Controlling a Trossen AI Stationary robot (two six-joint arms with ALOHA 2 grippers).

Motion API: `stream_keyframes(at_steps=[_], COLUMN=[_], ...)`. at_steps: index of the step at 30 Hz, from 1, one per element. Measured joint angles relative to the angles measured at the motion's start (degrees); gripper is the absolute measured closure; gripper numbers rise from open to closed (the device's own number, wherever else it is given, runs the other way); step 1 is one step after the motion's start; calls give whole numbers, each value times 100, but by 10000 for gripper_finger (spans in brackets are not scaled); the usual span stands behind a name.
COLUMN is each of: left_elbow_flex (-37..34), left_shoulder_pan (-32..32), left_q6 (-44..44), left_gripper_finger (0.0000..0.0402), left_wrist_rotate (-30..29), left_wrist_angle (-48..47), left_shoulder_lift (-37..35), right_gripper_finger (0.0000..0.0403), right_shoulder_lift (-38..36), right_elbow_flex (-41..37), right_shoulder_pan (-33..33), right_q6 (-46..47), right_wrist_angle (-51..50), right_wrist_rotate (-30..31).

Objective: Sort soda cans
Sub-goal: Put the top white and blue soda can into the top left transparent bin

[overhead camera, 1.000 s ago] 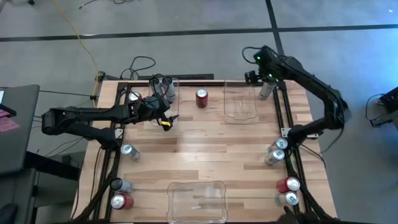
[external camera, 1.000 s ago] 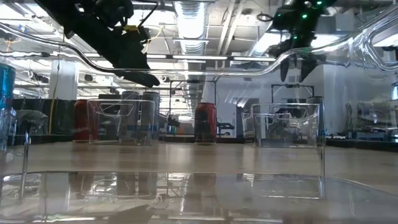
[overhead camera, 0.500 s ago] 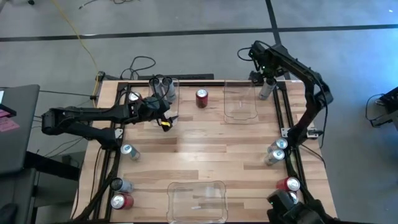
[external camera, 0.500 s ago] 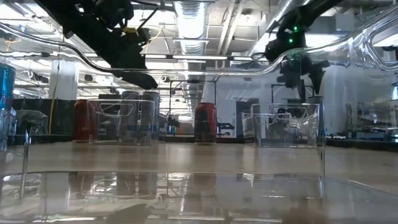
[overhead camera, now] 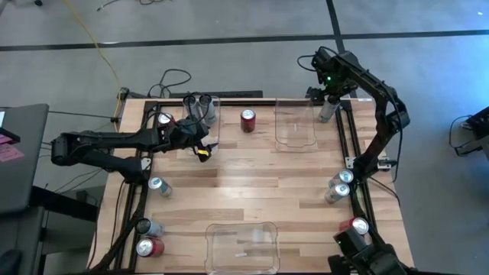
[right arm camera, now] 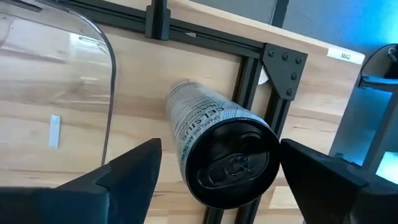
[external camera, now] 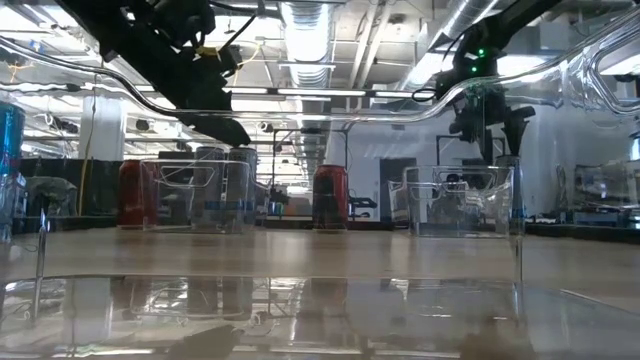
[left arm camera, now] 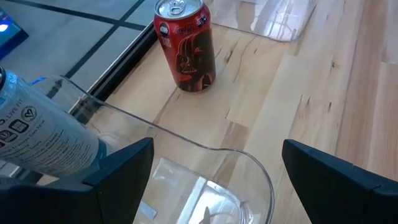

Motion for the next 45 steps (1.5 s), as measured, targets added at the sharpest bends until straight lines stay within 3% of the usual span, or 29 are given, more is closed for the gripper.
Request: stream_keyframes(at_steps=[14, 22, 45], left_elbow_flex=[0, 0, 0], left_shoulder_pan=[0, 0, -31], left_q6=[-31, -28, -68], left_gripper_finger=[52, 52, 52], left_wrist_rotate=[0, 0, -2], left_wrist_angle=[-24, -24, -470], left_shoulder_lift=[0, 0, 0], right_gripper_finger=[52, 52, 53], right_shoulder_lift=[0, 9, 13], right_elbow_flex=[17, 400, 306], right_shoulder_pan=[7, 17, -31], right_q6=[309, 418, 960], right_wrist_angle=[32, 14, -177], right_wrist_rotate=[3, -50, 162])
